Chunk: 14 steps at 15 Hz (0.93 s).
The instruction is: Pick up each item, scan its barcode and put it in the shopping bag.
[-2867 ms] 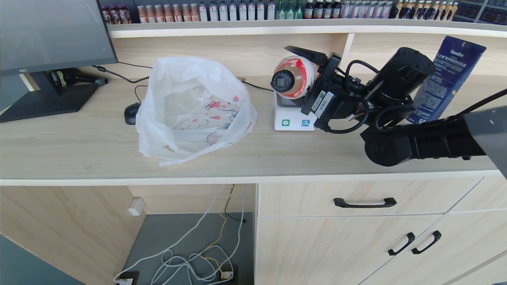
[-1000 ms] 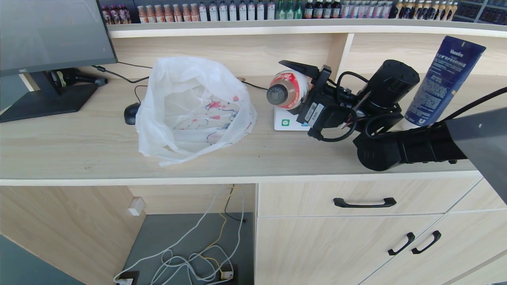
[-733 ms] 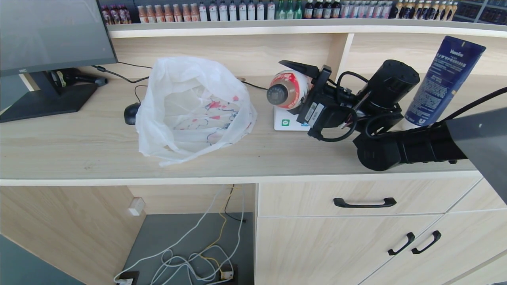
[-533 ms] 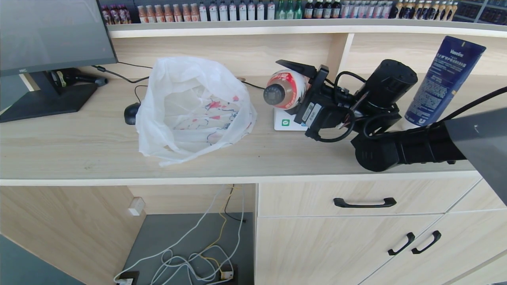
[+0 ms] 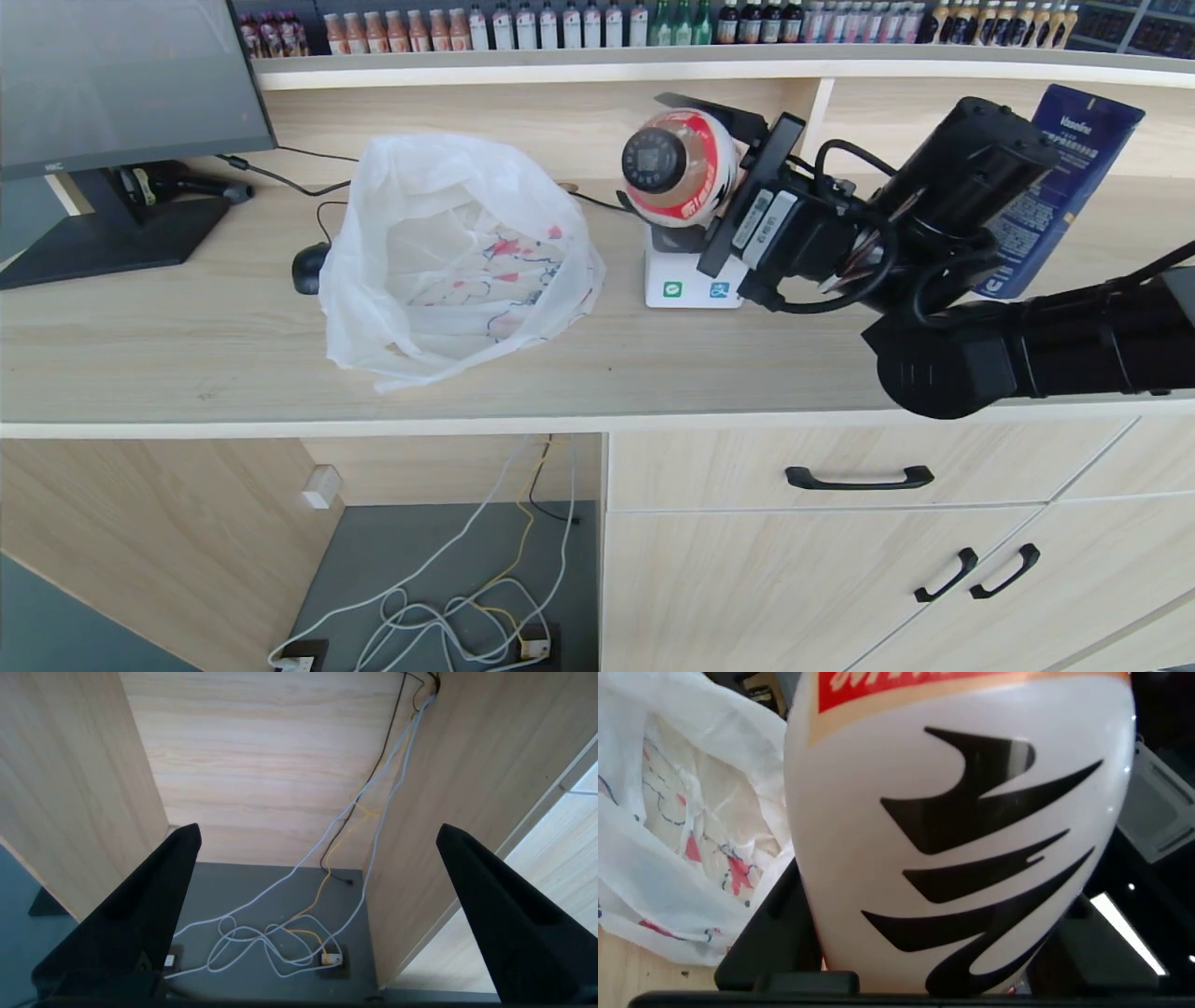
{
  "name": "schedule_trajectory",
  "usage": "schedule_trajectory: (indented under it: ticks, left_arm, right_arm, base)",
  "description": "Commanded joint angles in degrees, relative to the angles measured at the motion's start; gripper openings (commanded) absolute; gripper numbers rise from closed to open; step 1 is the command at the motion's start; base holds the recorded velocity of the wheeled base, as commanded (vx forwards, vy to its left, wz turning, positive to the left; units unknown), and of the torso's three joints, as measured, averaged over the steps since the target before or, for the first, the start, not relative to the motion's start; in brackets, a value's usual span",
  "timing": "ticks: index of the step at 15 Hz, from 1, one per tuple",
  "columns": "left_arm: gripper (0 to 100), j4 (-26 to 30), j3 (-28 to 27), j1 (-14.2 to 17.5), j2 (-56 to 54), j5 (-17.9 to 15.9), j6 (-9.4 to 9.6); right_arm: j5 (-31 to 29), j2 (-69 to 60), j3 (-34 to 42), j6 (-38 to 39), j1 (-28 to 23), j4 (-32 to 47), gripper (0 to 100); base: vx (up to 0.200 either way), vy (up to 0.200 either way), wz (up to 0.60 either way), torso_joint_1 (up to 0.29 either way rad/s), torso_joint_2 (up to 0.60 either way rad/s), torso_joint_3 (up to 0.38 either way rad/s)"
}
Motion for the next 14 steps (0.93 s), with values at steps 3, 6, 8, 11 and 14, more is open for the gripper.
schedule_trajectory:
  ticks: [3, 6, 8, 11, 14]
  left_arm:
    - [100, 0.01, 0.00, 0.01, -0.02, 0.00, -0.09]
    - [100, 0.01, 0.00, 0.01, -0.02, 0.00, -0.09]
    - [100, 0.01, 0.00, 0.01, -0.02, 0.00, 0.00]
    - [100, 0.01, 0.00, 0.01, -0.02, 0.00, -0.09]
    - [100, 0.01, 0.00, 0.01, -0.02, 0.00, 0.00]
  right_arm:
    - [-11.49, -6.58, 10.26, 14.38, 2.31, -7.74, 0]
    - [-23.00, -6.85, 17.29, 28.35, 2.75, -16.53, 0]
    - [-27.22, -7.73, 18.87, 34.85, 2.58, -16.96, 0]
    - [-28.54, -8.25, 18.96, 41.97, 1.96, -16.00, 0]
    - [-33.46, -9.40, 19.14, 50.32, -1.73, -15.91, 0]
  base:
    - [0.000, 0.000, 0.00, 0.000, 0.00, 0.000]
    - [0.000, 0.000, 0.00, 0.000, 0.00, 0.000]
    - [0.000, 0.000, 0.00, 0.000, 0.00, 0.000]
    - [0.000, 0.000, 0.00, 0.000, 0.00, 0.000]
    - [0.000, 0.000, 0.00, 0.000, 0.00, 0.000]
